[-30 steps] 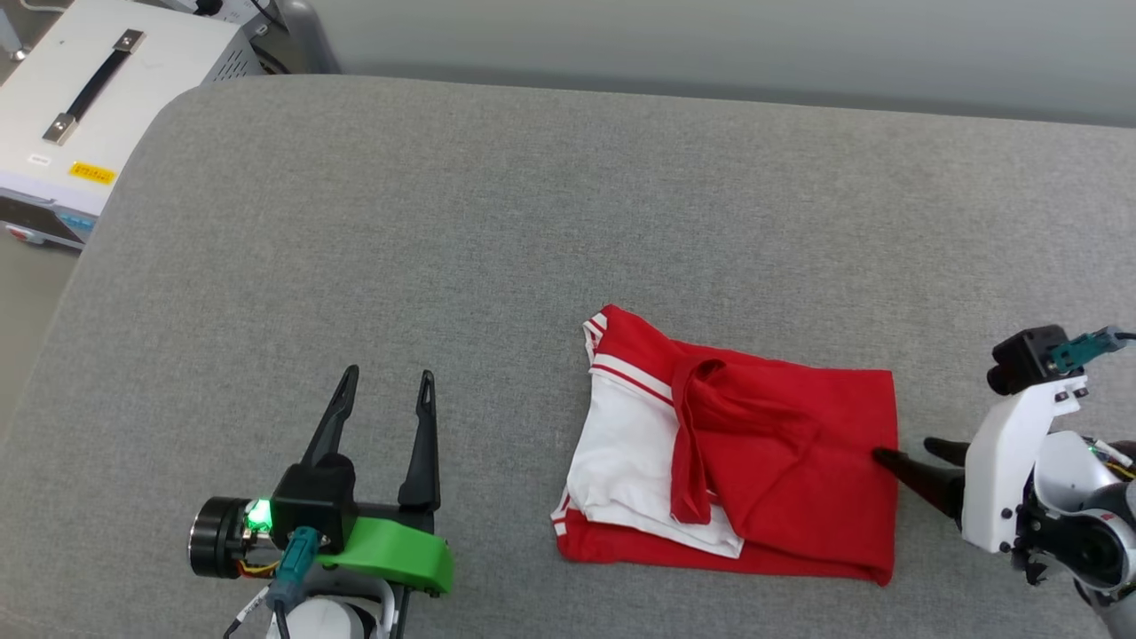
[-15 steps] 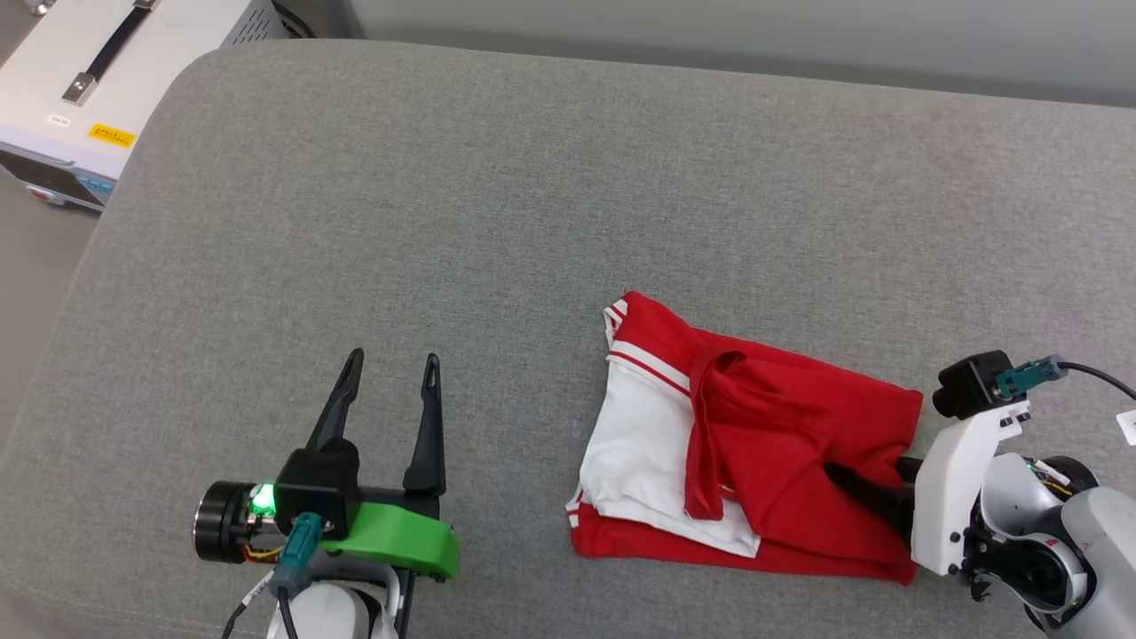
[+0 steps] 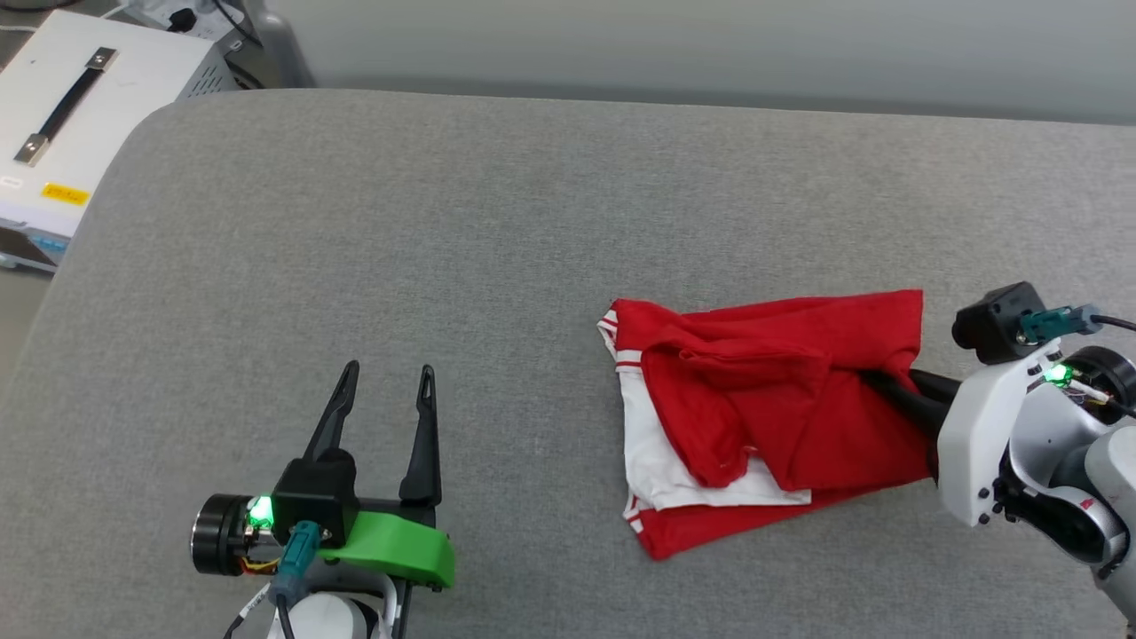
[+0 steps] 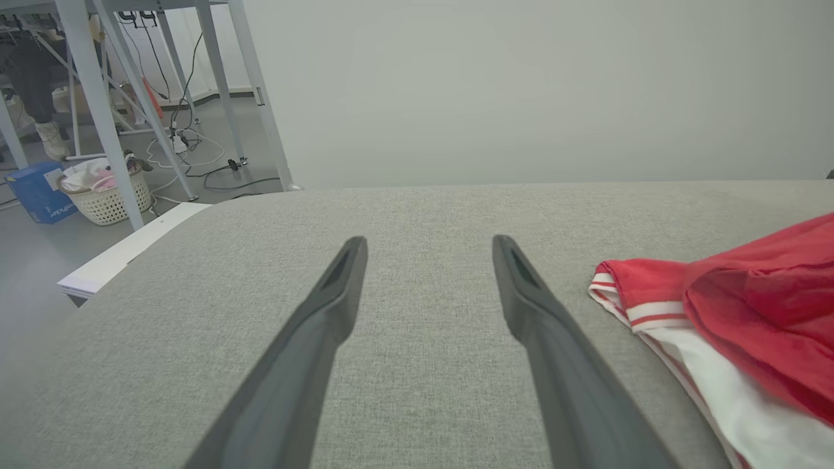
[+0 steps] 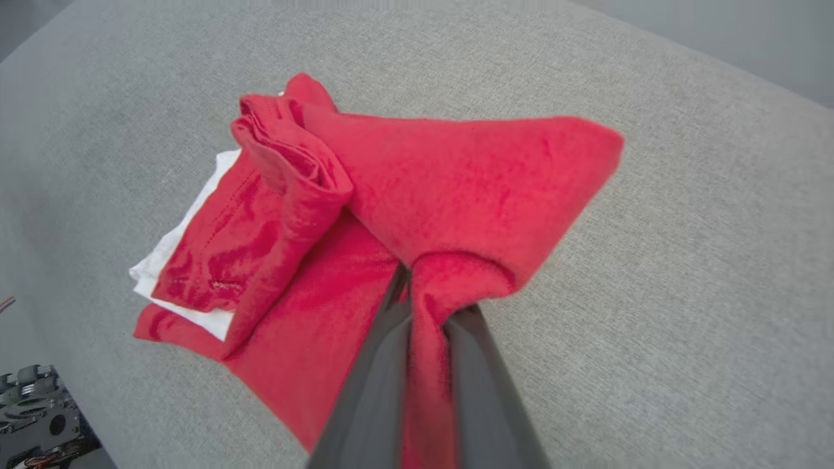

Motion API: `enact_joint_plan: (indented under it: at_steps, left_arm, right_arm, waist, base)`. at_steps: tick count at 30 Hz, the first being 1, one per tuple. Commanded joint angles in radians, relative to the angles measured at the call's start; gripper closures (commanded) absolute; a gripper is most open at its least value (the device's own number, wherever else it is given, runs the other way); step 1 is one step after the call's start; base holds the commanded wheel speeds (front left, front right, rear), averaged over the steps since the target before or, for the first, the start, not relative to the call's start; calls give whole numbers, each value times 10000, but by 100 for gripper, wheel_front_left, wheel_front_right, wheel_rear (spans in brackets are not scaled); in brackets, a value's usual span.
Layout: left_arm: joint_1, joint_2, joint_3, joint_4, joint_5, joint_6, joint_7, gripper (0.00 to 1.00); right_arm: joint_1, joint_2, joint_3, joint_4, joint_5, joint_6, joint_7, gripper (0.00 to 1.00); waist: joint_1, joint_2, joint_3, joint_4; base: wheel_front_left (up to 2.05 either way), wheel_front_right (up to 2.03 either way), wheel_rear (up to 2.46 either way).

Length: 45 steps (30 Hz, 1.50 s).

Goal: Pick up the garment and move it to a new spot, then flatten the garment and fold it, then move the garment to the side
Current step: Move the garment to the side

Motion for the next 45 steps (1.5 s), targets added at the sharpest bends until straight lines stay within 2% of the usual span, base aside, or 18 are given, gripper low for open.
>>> enact_joint_plan:
  at_steps: [1, 13, 20, 26, 32, 34, 41, 45]
  left_arm:
    - [103, -43, 33, -38, 25, -3, -59, 0]
    - [-171, 65, 104, -226, 224, -123, -59, 0]
    - [-500, 261, 188, -498, 346, -127, -59, 0]
    - [-990, 503, 224, -789, 452, -176, -59, 0]
    - [-1533, 667, 205, -1111, 512, -211, -59, 0]
    - [-1872, 775, 213, -1436, 556, -141, -59, 0]
    - [-2094, 911, 271, -1688, 517, -92, -59, 0]
    - [-2111, 902, 214, -1761, 541, -24, -59, 0]
  right_arm:
    - [-218, -165, -27, -164, -74, -6, -44, 100]
    - [-700, -1169, -579, -850, -140, -6, 243, 100]
    - [-984, -1617, -1022, -759, -82, -6, 468, 100]
    - [-1474, -2331, -1526, -101, -42, -6, 625, 100]
    - [-2083, -3083, -1831, 1153, -485, -6, 768, 100]
    - [-2623, -3435, -2432, 2663, -811, -6, 743, 100]
    - [-3272, -3508, -3126, 4101, -1555, -6, 112, 100]
    - [-3607, -3284, -3311, 4678, -1816, -6, -240, 100]
  waist:
    - [0, -1, -63, -423]
    - [0, -1, 530, -2329]
    - [0, -1, 1330, -2968]
    - [0, -1, 2323, -3058]
    - [0, -1, 3272, -2862]
    - [0, -1, 3920, -2689]
    - [0, -1, 4407, -2611]
    - [0, -1, 4475, -2582]
  base:
    - [0, 0, 0]
    - [0, 0, 0]
    - [0, 0, 0]
    - [0, 0, 0]
    - [0, 0, 0]
    - [0, 0, 0]
    - [0, 0, 0]
    - [0, 0, 0]
